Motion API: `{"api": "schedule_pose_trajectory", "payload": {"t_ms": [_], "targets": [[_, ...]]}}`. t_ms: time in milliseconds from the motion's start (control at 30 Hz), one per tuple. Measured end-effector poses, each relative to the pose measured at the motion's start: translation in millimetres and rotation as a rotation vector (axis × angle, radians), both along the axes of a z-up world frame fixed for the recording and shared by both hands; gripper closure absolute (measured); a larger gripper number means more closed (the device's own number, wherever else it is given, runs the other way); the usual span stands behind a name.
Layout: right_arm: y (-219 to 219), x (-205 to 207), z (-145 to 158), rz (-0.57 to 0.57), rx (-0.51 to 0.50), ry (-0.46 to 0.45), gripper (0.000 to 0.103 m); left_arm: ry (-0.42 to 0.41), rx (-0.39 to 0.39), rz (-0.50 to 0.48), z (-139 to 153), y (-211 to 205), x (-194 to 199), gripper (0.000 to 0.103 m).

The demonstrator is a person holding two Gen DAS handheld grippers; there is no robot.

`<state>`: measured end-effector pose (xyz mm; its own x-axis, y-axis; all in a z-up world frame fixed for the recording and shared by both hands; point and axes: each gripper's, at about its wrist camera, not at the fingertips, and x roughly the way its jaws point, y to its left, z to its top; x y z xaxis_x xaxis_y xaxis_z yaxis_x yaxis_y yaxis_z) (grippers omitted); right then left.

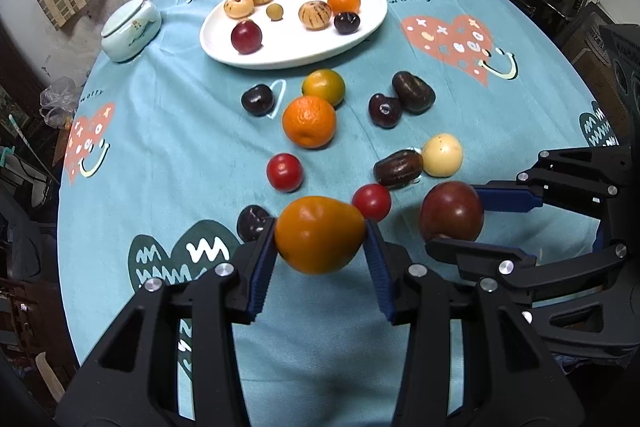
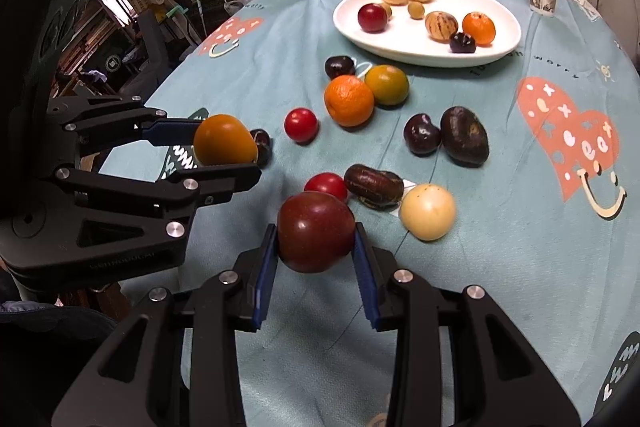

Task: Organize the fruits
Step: 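Carry the tomato and orange fruit in both tools over the white plate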

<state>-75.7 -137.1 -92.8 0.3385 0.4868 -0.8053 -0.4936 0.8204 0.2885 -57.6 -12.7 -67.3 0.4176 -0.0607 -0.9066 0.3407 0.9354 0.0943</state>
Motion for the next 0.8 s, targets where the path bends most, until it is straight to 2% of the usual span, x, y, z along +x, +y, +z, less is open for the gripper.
{"api": "schedule_pose_trajectory", "payload": {"t_ms": [200, 433, 800], "targets": [[-1, -2, 1, -0.01, 0.0, -0.002, 0.066, -0.005, -0.002, -0.016, 3, -3, 2, 0.059], [2, -3, -10, -0.008, -0.019, 0.033, 0.066, 0.036, 0.0, -0.011, -8, 0, 7, 0.059], [5, 10, -18, 0.004, -0.043, 0.069, 0.066, 0.078, -0.074, -0.018, -12, 3, 30, 0.059]]}}
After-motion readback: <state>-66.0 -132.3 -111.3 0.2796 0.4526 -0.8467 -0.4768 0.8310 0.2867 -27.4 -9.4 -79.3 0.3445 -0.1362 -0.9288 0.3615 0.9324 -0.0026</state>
